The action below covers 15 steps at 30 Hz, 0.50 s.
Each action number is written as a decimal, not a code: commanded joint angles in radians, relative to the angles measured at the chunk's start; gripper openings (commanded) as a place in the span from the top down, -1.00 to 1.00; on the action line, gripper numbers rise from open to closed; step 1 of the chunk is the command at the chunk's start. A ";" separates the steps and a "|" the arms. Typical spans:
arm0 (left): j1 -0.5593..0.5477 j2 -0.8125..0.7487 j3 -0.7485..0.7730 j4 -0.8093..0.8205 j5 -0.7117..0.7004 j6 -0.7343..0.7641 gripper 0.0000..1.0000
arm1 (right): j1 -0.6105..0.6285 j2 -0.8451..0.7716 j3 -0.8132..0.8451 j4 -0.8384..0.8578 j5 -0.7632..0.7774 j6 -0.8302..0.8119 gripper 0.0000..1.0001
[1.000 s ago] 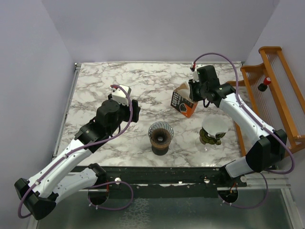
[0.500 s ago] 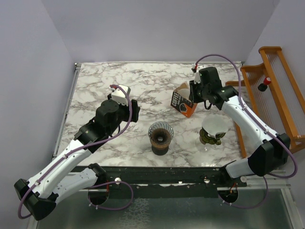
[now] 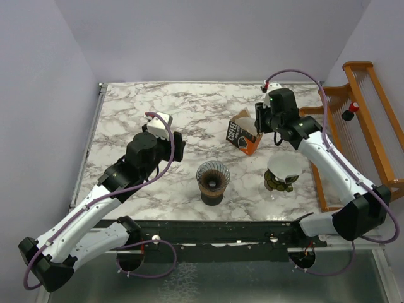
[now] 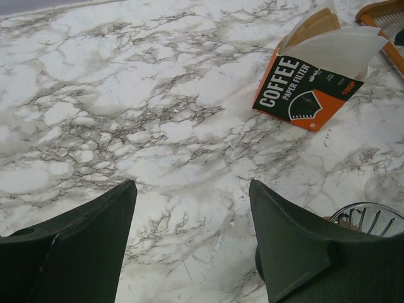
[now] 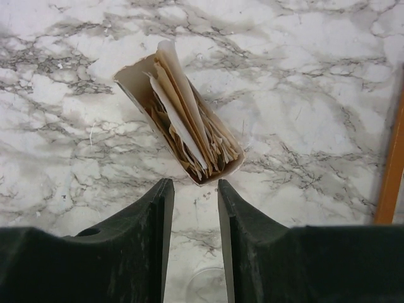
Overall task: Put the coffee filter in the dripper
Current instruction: Pick up the coffee filter from the coffee filter holder.
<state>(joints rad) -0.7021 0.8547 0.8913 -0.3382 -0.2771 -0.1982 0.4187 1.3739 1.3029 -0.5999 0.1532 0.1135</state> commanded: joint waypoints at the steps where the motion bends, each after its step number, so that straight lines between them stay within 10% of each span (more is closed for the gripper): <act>1: 0.005 -0.017 -0.012 0.004 0.022 0.003 -0.47 | -0.002 -0.009 -0.039 0.077 0.045 -0.026 0.21; 15: 0.006 -0.018 -0.015 0.003 0.023 0.008 -0.47 | -0.004 0.039 -0.089 0.168 -0.027 -0.053 0.20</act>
<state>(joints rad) -0.7021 0.8524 0.8860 -0.3386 -0.2768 -0.1978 0.4187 1.3983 1.2289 -0.4793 0.1589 0.0769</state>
